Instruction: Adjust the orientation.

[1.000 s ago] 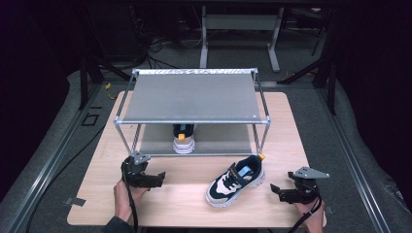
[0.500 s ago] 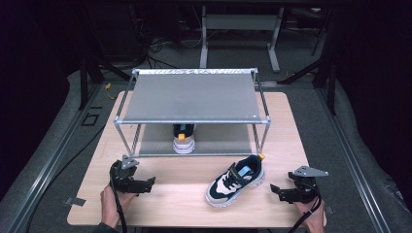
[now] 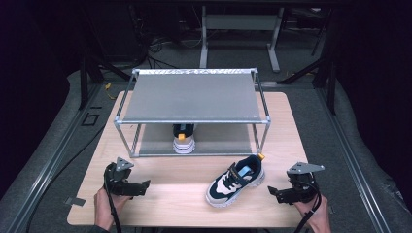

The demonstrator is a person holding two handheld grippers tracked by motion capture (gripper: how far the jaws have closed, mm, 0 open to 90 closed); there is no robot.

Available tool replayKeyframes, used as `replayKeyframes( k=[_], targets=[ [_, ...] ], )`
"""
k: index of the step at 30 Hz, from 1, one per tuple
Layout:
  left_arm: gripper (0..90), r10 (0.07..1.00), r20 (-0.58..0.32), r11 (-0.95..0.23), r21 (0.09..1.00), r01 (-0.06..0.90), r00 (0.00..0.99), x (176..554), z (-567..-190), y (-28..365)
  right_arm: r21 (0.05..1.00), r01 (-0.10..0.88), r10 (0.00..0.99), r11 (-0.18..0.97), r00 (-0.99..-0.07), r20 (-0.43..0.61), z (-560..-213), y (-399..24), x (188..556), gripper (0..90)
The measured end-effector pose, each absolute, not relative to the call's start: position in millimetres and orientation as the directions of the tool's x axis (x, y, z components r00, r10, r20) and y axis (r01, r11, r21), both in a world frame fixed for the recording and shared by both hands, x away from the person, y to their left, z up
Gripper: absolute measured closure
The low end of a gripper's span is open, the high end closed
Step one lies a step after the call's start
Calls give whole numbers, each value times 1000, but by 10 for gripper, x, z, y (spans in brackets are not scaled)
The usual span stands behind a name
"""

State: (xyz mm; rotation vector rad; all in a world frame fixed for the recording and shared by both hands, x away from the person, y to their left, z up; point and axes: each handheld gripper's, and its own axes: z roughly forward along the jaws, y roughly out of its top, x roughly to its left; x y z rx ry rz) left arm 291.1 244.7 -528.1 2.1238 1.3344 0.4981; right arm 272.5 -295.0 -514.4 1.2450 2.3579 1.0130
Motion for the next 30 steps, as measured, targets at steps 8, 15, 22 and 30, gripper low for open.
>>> replayKeyframes(
  k=[8,15,22,30],
  targets=[
    [0,898,3,-340,637,691,440,2914,-5317,2461,692,557,752,460,-659,30,-4860,-2697,2707,58],
    [0,895,0,-343,641,687,447,2919,-5304,2445,652,508,690,563,-723,-32,-4653,-2374,2741,72],
    [0,891,-4,-349,633,691,454,2936,-5334,2434,619,470,628,629,-777,-48,-4595,-2081,2842,113],
    [0,889,-6,-353,627,695,457,2952,-5362,2425,555,457,571,695,-820,-40,-4735,-1908,2974,191]
  ],
)
